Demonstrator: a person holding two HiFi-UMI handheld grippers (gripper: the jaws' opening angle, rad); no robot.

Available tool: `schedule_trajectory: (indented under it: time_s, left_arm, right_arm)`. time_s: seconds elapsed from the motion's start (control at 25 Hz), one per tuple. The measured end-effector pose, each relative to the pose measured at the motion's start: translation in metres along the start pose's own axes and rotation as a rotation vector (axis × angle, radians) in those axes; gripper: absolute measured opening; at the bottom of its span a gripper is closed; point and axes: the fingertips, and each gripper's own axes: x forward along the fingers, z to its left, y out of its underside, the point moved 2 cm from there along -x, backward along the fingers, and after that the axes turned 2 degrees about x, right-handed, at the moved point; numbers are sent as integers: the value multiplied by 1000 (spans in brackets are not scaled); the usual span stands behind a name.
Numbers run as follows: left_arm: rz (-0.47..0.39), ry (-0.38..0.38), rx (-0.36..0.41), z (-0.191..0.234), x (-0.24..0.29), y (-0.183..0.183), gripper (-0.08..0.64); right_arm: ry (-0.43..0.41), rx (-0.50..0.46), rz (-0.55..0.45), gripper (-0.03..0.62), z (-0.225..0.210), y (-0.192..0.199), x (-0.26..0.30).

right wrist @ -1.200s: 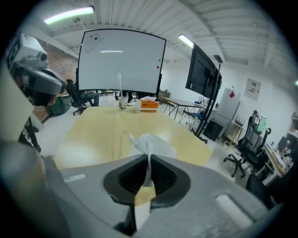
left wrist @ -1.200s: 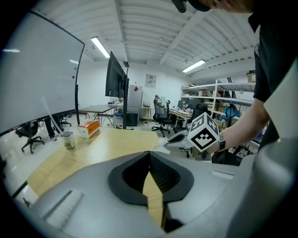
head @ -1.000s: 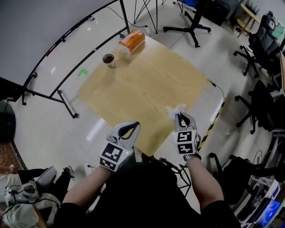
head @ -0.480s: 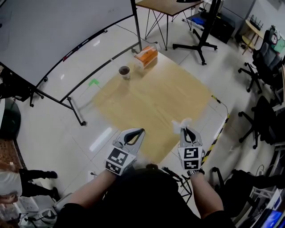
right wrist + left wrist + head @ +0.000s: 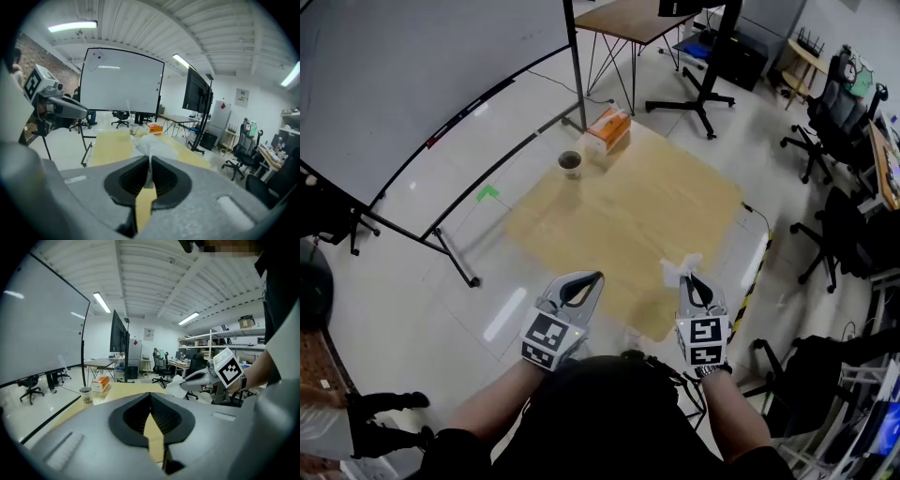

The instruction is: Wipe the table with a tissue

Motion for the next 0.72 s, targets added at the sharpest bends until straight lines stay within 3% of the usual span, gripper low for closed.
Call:
schedule_trajectory:
  time_s: [0.32, 0.72]
  left_arm:
    - [-14, 122, 43, 28, -42, 4, 17]
    - [-31, 228, 69, 13, -63, 7, 17]
  right_arm:
    - [100, 49, -25, 0, 68, -16, -28]
    - [153, 81, -54, 0, 106, -23, -66]
